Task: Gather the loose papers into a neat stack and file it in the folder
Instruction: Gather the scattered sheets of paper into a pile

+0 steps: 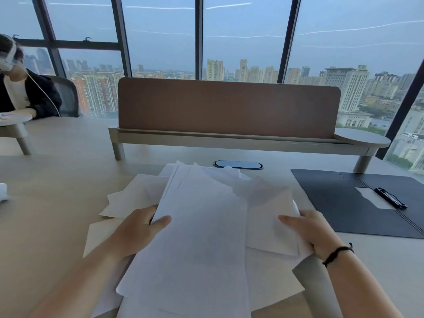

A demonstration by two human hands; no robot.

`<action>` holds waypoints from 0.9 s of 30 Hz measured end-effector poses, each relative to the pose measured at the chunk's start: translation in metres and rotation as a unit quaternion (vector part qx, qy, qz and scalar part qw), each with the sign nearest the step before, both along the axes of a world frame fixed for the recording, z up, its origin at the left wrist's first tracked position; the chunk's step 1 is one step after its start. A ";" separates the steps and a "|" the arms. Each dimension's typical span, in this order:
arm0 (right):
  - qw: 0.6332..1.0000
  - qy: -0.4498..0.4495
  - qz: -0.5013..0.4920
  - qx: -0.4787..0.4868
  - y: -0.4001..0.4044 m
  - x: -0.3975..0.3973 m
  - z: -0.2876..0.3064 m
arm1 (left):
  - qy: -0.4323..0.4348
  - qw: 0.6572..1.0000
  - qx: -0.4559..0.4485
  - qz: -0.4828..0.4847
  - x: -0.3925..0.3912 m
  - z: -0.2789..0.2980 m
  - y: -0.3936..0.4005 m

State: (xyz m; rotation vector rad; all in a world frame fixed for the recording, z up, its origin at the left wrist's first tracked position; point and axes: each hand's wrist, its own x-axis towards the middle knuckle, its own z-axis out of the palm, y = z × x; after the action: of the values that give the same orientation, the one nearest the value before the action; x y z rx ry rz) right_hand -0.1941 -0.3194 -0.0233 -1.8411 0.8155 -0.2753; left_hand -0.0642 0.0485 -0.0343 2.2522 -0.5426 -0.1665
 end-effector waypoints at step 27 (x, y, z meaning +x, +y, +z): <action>0.988 -0.088 -0.034 0.124 -0.028 -0.007 -0.007 | -0.072 0.990 -0.008 0.118 0.028 -0.014 0.004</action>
State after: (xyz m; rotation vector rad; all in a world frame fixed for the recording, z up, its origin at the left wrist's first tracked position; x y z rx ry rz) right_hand -0.2007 -0.3477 -0.0304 -1.5351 0.7547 -0.3572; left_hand -0.0359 0.0524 -0.0486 2.3027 -0.3462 0.1201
